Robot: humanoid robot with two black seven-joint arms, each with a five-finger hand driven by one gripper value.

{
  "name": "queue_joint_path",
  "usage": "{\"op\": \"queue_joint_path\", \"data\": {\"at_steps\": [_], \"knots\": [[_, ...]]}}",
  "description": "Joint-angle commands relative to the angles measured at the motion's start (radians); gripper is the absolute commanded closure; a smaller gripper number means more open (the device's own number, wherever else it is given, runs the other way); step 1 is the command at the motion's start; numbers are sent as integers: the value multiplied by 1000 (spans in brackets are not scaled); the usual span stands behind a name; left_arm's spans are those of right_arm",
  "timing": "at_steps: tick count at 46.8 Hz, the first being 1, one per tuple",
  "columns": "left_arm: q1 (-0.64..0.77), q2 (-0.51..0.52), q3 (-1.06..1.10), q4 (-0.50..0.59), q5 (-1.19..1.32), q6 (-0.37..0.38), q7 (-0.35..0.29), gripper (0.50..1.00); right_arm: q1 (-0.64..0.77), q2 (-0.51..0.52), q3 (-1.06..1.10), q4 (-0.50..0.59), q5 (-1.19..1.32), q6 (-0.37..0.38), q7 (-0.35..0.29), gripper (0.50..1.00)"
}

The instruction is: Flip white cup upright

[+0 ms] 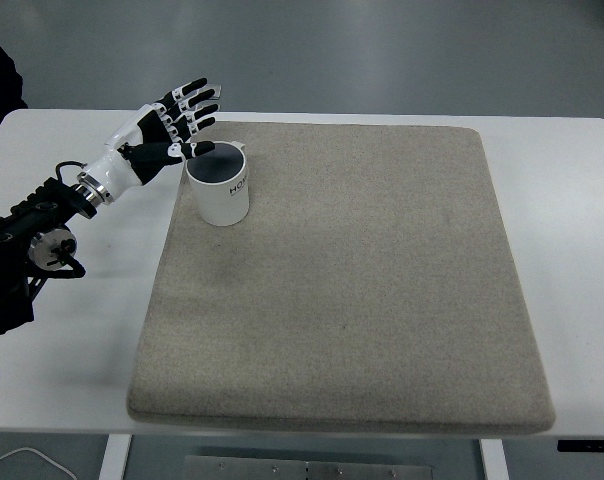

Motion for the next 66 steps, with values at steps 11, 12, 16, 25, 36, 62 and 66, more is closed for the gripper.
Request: {"op": "queue_joint_path", "data": {"at_steps": [11, 12, 16, 25, 36, 62, 66], "knots": [[-102, 36, 4, 11, -114, 0, 0, 504, 0, 0, -1, 0, 0, 0, 0, 570], [-111, 36, 3, 12, -116, 0, 0, 504, 0, 0, -1, 0, 0, 0, 0, 570], [-140, 25, 3, 28, -117, 0, 0, 504, 0, 0, -1, 0, 0, 0, 0, 570], [-201, -17, -2, 68, -138, 0, 0, 506, 0, 0, -1, 0, 0, 0, 0, 570], [-232, -37, 3, 71, -392, 114, 0, 508, 0, 0, -1, 0, 0, 0, 0, 570], [-218, -55, -5, 140, -724, 278, 379, 510, 0, 0, -1, 0, 0, 0, 0, 570], [-214, -55, -3, 141, -784, 287, 421, 508, 0, 0, -1, 0, 0, 0, 0, 570]]}}
